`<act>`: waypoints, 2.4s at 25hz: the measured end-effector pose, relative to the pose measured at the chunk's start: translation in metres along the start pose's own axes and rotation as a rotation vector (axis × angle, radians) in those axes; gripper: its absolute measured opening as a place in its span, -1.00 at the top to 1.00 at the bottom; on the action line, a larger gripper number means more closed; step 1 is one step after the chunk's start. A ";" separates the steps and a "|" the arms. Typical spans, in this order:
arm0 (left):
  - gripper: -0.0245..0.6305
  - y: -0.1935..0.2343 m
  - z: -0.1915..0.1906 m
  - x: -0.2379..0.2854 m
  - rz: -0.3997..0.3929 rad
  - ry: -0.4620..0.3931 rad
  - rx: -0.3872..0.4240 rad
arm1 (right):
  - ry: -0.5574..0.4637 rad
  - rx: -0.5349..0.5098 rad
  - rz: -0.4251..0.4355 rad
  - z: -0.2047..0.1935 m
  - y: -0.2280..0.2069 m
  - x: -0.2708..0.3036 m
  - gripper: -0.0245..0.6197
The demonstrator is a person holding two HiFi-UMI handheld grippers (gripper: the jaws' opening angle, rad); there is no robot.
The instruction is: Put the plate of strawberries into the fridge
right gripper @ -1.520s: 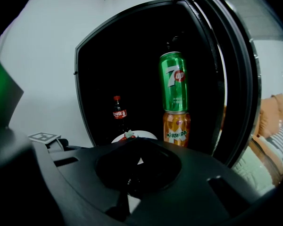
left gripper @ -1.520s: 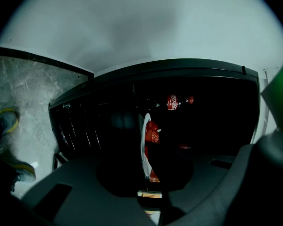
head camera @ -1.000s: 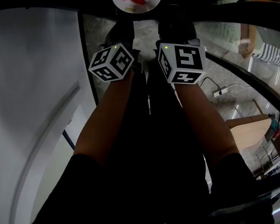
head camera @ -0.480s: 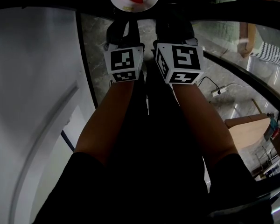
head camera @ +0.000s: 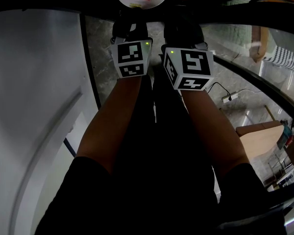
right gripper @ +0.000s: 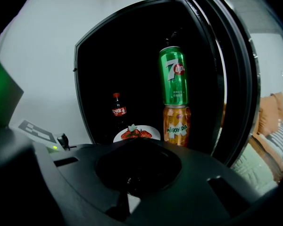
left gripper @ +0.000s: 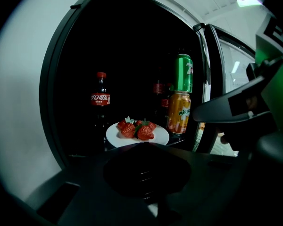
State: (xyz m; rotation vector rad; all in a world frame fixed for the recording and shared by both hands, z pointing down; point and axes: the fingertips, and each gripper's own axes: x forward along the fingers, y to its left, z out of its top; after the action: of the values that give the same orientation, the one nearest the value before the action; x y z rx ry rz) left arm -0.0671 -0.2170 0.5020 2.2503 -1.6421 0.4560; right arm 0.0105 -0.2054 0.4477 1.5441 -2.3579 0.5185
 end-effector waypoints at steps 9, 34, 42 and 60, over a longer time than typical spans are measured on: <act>0.92 0.007 0.005 0.012 0.002 -0.006 0.017 | 0.008 0.004 -0.002 -0.003 -0.002 0.001 0.91; 0.92 0.025 0.034 0.006 -0.012 -0.044 0.025 | -0.011 0.006 -0.004 0.012 -0.005 0.008 0.91; 0.92 0.033 0.061 -0.015 -0.021 -0.087 0.061 | -0.024 0.012 -0.014 0.026 -0.007 0.005 0.91; 0.92 0.048 0.088 -0.037 -0.006 -0.145 0.031 | -0.048 0.017 -0.008 0.035 -0.006 0.001 0.91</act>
State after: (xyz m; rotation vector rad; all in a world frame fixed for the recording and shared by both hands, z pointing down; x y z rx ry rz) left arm -0.1178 -0.2379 0.4102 2.3600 -1.7075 0.3257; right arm 0.0150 -0.2235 0.4175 1.5902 -2.3882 0.5067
